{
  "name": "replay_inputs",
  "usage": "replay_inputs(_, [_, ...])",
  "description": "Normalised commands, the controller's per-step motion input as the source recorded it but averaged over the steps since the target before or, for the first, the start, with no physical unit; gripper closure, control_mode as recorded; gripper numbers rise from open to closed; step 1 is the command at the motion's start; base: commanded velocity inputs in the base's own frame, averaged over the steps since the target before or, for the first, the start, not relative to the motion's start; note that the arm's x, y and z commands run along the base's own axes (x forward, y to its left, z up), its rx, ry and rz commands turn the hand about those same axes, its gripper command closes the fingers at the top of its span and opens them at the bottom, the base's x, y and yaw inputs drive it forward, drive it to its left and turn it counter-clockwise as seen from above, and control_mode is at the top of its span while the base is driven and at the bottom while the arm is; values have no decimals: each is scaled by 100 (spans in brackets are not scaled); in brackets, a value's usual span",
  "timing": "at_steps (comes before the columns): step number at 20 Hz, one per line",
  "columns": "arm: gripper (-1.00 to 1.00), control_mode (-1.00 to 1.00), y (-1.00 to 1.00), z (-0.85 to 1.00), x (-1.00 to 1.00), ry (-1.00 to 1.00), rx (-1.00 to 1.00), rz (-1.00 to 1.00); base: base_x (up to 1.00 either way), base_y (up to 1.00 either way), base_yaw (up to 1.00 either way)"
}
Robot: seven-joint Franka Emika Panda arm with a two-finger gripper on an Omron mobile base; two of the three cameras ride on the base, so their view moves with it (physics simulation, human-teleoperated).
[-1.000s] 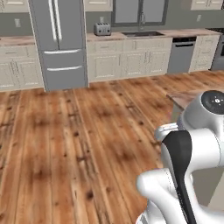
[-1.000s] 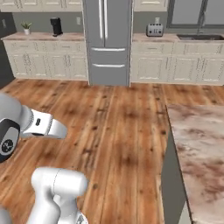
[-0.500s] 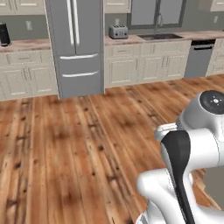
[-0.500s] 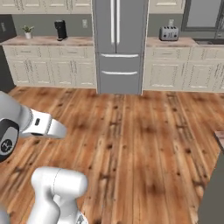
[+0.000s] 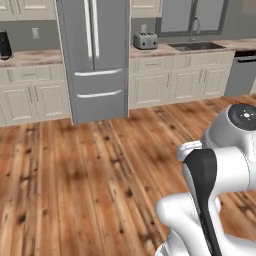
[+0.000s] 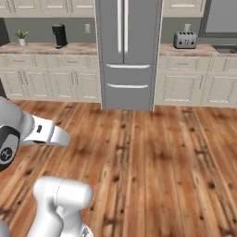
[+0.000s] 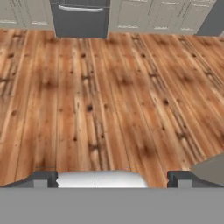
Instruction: Move the hot dog bun to the plate on the dining table and place the condiment next to that plate. Then navigate to the fridge and take the sausage and place it on the plate as well.
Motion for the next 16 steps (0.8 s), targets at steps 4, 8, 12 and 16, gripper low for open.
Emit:
replay_inputs(4, [-100, 100, 0, 0, 0, 0, 0, 0, 100, 0, 0])
replay_inputs(8, [-100, 100, 0, 0, 0, 0, 0, 0, 100, 0, 0])
replay_inputs(12, [-100, 100, 0, 0, 0, 0, 0, 0, 100, -6, 2])
replay_inputs(16, [-100, 100, 0, 0, 0, 0, 0, 0, 99, -14, 6])
